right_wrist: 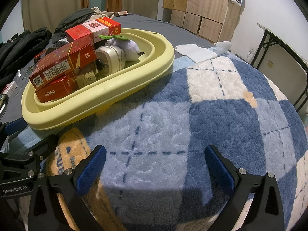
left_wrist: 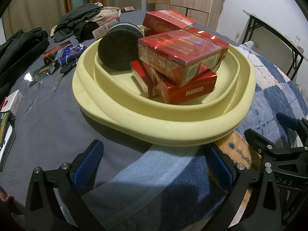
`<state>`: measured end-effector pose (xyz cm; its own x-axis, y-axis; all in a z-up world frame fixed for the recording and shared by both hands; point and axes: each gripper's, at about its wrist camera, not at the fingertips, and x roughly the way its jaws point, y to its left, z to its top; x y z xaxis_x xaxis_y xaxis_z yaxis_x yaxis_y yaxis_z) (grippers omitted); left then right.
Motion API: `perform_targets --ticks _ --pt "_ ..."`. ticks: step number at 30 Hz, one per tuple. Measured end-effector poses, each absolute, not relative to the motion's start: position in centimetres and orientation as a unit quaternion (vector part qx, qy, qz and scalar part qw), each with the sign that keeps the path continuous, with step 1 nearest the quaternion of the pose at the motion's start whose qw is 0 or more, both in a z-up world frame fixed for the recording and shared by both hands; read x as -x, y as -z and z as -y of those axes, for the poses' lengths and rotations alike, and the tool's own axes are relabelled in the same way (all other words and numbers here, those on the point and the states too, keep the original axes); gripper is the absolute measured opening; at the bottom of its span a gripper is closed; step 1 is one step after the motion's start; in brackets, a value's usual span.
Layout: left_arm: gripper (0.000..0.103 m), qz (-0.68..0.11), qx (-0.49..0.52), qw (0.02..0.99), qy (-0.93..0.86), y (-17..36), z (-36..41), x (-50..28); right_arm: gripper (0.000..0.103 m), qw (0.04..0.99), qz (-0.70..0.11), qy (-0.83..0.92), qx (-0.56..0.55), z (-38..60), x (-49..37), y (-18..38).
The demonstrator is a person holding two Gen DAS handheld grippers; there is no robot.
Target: Organize rigid objects
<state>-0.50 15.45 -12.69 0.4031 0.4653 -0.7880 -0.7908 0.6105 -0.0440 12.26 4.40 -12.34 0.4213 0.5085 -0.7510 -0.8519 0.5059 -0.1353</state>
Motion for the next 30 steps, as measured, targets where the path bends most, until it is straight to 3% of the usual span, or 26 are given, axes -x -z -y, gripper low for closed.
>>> perform_targets --ticks 30 --pt "0.103 -0.385 0.211 0.810 -0.387 12.70 -15.45 0.49 0.103 0.802 -0.331 -0.424 0.259 -4.27 -12.27 12.27"
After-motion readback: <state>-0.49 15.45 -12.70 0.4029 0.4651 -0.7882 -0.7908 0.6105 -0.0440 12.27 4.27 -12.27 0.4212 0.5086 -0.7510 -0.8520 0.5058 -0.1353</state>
